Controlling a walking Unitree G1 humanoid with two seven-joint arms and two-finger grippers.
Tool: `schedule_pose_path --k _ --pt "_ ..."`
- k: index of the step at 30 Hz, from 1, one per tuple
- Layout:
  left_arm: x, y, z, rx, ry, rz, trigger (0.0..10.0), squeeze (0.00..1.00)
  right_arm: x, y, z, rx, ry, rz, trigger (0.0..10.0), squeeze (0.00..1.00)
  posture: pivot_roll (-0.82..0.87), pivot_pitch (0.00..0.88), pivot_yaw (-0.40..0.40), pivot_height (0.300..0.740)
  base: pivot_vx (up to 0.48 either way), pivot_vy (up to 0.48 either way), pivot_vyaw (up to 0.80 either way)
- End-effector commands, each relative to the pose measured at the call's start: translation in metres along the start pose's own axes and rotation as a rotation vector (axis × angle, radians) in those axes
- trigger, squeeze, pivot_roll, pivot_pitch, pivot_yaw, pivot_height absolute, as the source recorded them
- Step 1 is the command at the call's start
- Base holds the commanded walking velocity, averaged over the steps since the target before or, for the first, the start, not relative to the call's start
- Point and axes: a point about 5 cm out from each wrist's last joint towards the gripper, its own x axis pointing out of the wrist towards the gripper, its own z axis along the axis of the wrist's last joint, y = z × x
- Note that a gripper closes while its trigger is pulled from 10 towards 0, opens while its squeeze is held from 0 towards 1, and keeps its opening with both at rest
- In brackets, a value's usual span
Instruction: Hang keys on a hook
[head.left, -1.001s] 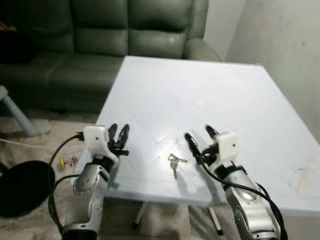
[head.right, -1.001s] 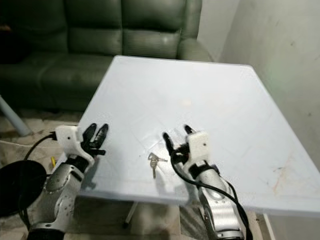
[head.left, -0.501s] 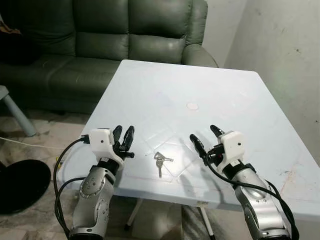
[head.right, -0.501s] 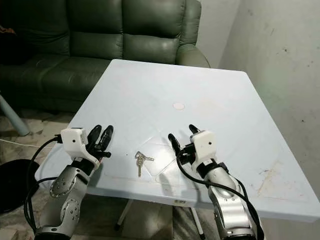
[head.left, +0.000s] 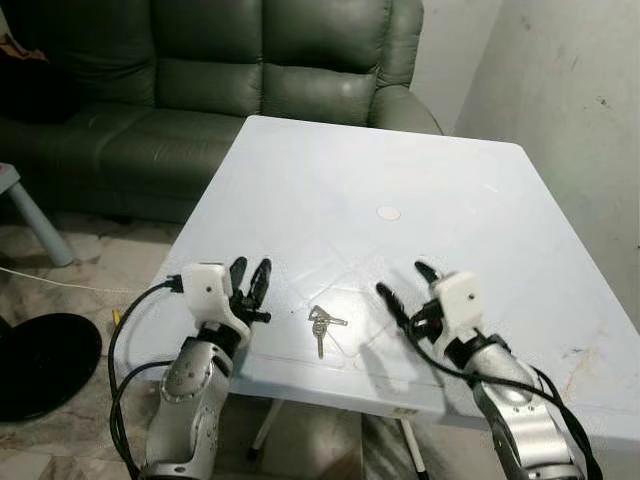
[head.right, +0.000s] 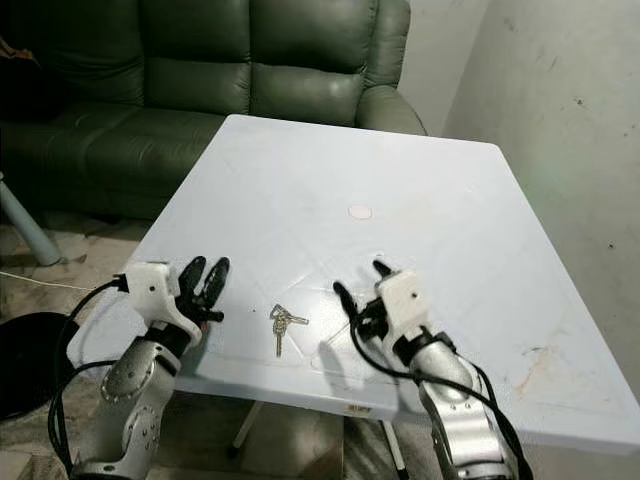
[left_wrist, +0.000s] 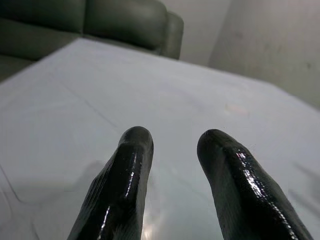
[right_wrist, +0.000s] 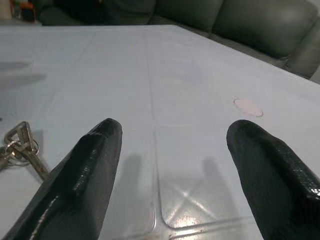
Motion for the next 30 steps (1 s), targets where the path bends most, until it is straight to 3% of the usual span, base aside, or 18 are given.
schedule_pose_path --k 1,8,14,30 --pt "-0.004 -0.004 -0.004 0.009 0.014 -0.004 10.0 0.00 0.001 -0.003 0.002 -0.023 0.010 0.013 10.0 0.00 0.13 0.011 -0.068 0.740 0.000 0.000 0.00" --pt "-0.012 -0.015 -0.010 -0.033 0.031 -0.019 10.0 0.00 0.001 -0.007 0.006 -0.034 0.014 0.024 10.0 0.00 0.13 0.031 -0.079 0.740 0.000 0.000 0.00" --pt "-0.016 -0.024 -0.009 -0.018 0.030 -0.066 10.0 0.00 0.008 -0.004 0.013 -0.058 0.016 0.100 10.0 0.00 0.14 0.039 -0.081 0.740 0.000 0.000 0.00" --pt "-0.013 -0.022 -0.005 -0.071 0.034 -0.039 10.0 0.00 0.008 0.008 0.012 -0.014 0.006 0.115 10.0 0.00 0.14 0.043 -0.077 0.740 0.000 0.019 0.00"
